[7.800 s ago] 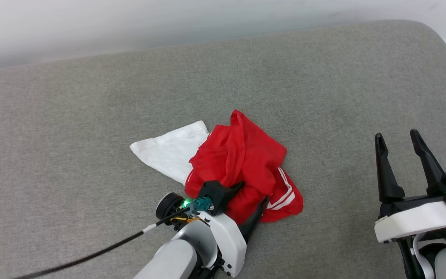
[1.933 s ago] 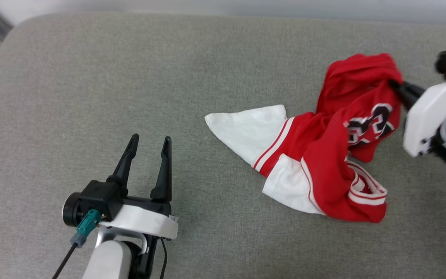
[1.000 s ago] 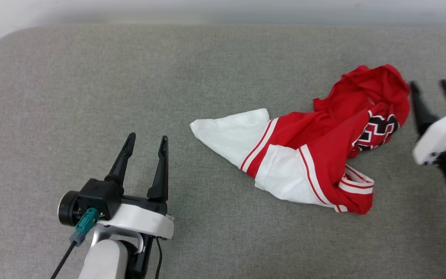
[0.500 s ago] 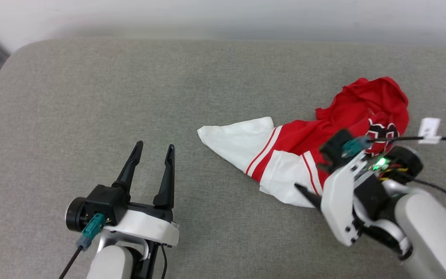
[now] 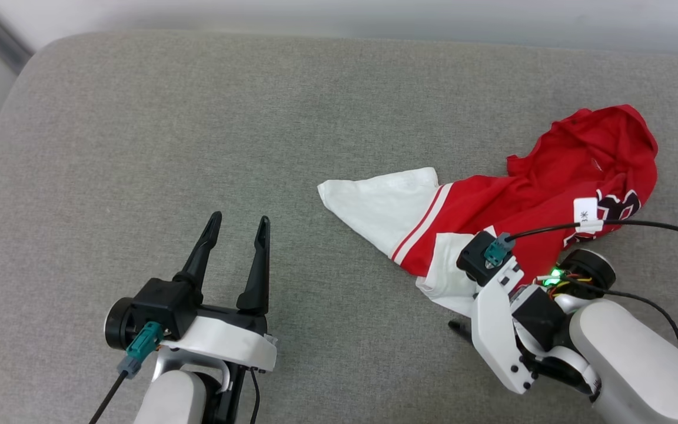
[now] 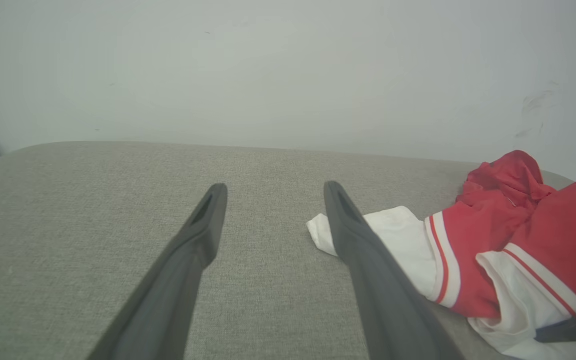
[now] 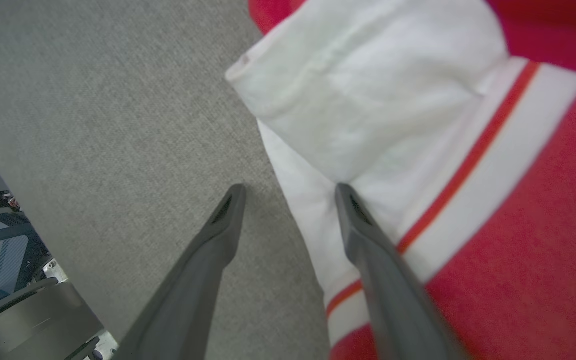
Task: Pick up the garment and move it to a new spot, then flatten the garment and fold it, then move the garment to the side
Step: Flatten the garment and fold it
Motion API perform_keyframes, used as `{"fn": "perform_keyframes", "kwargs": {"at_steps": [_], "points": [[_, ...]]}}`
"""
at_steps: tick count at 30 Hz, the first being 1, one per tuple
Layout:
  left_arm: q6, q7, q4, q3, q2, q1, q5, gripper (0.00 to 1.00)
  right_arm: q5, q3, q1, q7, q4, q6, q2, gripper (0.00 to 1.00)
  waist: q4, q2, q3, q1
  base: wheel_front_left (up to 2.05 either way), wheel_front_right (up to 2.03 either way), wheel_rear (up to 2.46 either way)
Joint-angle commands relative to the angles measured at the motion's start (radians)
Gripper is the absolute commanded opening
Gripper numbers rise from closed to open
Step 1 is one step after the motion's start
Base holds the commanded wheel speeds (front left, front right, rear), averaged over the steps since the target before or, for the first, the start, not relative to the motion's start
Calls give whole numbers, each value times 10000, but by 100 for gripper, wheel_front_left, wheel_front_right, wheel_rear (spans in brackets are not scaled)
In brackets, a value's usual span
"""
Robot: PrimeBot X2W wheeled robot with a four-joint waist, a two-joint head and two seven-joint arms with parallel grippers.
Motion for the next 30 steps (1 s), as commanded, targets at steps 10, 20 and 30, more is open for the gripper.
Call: {"fn": "perform_keyframes", "kwargs": {"at_steps": [10,20,30], "points": [[53,-25,-32,212,70,5,94,100,-127,-729,-506,-1498,-39,-5,316,0,-561,0,-237,0,0,0,0],[82,-23,-121,290,267,125,103,100,-490,-4498,893,-2537,-580,-5,885,0,-1335,0,-455,0,0,0,0],[146,56,-268,256,419,136,45,100,-866,-9705,3521,-3056,263,-5,2488,0,-1622,0,-289,0,0,0,0]]}}
